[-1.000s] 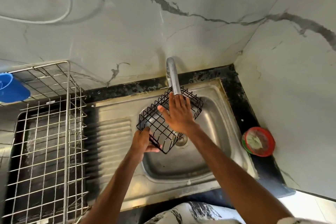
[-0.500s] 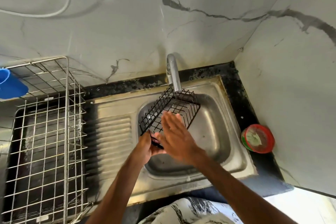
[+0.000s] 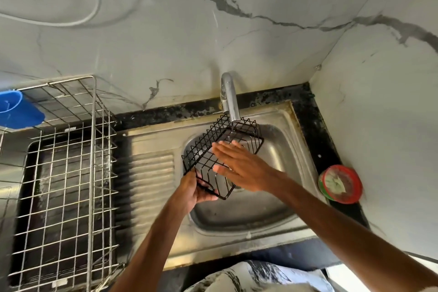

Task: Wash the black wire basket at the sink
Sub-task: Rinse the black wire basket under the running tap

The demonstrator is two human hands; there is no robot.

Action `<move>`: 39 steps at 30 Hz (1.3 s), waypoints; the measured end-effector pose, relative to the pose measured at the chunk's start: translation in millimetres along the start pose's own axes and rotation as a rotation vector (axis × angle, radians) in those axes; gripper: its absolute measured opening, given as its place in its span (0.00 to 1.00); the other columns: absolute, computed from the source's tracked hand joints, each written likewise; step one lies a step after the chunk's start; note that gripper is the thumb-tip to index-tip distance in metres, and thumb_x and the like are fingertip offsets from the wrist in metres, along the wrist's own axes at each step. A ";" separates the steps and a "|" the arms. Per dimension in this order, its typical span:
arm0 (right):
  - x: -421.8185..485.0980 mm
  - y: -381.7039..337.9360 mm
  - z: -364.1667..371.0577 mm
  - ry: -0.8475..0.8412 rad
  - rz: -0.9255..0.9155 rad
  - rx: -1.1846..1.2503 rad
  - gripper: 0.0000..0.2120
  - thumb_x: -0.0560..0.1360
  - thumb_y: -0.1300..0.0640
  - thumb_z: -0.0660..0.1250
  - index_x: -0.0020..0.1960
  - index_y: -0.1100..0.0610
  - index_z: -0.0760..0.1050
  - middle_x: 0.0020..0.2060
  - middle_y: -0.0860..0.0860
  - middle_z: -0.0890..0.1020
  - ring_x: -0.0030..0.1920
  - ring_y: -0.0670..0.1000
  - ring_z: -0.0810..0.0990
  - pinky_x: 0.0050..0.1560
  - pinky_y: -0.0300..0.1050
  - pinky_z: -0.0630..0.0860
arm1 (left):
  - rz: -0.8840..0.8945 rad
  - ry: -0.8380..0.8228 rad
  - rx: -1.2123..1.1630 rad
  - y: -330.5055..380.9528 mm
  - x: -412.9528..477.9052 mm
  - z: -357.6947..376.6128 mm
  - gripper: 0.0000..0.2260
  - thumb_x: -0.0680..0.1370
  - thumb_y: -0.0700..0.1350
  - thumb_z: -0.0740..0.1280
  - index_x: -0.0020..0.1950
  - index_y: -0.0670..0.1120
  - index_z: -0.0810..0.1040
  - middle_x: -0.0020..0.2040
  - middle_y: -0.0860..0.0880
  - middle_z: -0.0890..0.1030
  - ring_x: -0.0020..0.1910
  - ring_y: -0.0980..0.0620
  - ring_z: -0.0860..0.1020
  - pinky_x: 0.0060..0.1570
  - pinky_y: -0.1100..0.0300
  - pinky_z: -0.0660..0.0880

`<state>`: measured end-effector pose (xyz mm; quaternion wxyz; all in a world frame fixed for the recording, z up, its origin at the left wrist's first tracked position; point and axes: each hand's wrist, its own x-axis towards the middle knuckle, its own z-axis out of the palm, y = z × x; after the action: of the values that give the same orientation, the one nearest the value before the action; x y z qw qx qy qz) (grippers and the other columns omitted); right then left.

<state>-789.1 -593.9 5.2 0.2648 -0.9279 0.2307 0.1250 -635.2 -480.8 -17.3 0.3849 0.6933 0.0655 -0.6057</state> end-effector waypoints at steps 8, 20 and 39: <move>39.3 69.6 -27.0 -0.043 0.439 0.017 0.37 0.82 0.35 0.36 0.82 0.58 0.37 0.81 0.57 0.40 0.81 0.56 0.38 0.79 0.57 0.38 | -0.007 0.014 -0.019 -1.1 0.9 -7.4 0.13 0.87 0.49 0.59 0.51 0.41 0.70 0.36 0.43 0.72 0.35 0.36 0.84 0.30 0.42 0.82; 6.8 37.0 -2.6 0.072 0.388 0.074 0.37 0.82 0.35 0.37 0.81 0.56 0.34 0.81 0.55 0.36 0.81 0.55 0.36 0.79 0.56 0.35 | 0.005 0.050 0.097 1.5 -0.6 -4.8 0.13 0.87 0.46 0.56 0.54 0.36 0.72 0.44 0.36 0.80 0.36 0.37 0.84 0.30 0.44 0.83; 33.2 84.7 -62.4 0.160 0.276 0.862 0.16 0.69 0.46 0.80 0.51 0.53 0.82 0.43 0.54 0.84 0.42 0.49 0.81 0.46 0.46 0.81 | -0.030 -0.095 -0.339 -52.6 57.3 -29.5 0.19 0.80 0.38 0.65 0.71 0.36 0.71 0.63 0.31 0.81 0.60 0.36 0.83 0.71 0.36 0.71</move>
<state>-795.4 -704.0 8.5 0.5889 -0.7003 0.4029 -0.0205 -626.4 -447.6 -93.1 0.4898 0.5880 0.1585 -0.6239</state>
